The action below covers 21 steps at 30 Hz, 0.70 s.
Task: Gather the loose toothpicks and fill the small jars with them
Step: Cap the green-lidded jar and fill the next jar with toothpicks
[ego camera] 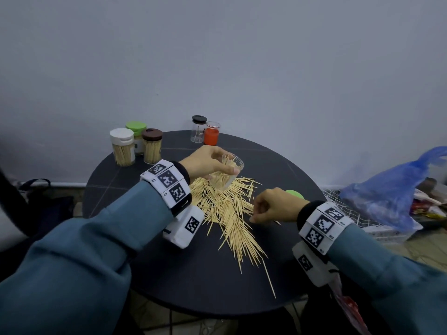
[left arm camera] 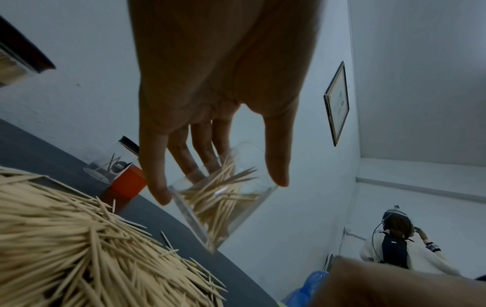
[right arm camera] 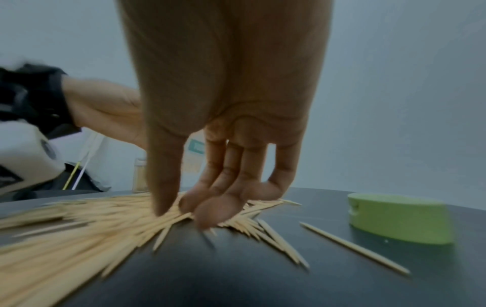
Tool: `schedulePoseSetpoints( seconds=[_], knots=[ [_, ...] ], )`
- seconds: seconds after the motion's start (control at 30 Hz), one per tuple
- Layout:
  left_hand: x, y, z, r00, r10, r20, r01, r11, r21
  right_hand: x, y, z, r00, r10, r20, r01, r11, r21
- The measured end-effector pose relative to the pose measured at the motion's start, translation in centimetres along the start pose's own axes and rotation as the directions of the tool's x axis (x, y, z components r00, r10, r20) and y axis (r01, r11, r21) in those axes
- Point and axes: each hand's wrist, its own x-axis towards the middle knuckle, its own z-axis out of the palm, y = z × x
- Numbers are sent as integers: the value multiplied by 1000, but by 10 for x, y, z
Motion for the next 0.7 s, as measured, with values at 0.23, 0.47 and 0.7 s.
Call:
schedulePoseSetpoints(
  seconds=[0.23, 0.47, 0.7],
  knots=[
    [-7, 3, 2, 1000, -3, 2, 3, 1000, 12, -44, -18, 9, 891, 13, 454, -67, 992, 103],
    [-11, 2, 0, 1000, -4, -10, 4, 1000, 25, -38, -19, 14, 940, -18, 339, -19, 994, 107],
    [-7, 1, -5, 999, 2, -41, -2, 1000, 3, -7, -15, 4, 993, -43, 113, 53, 995, -84]
  ],
)
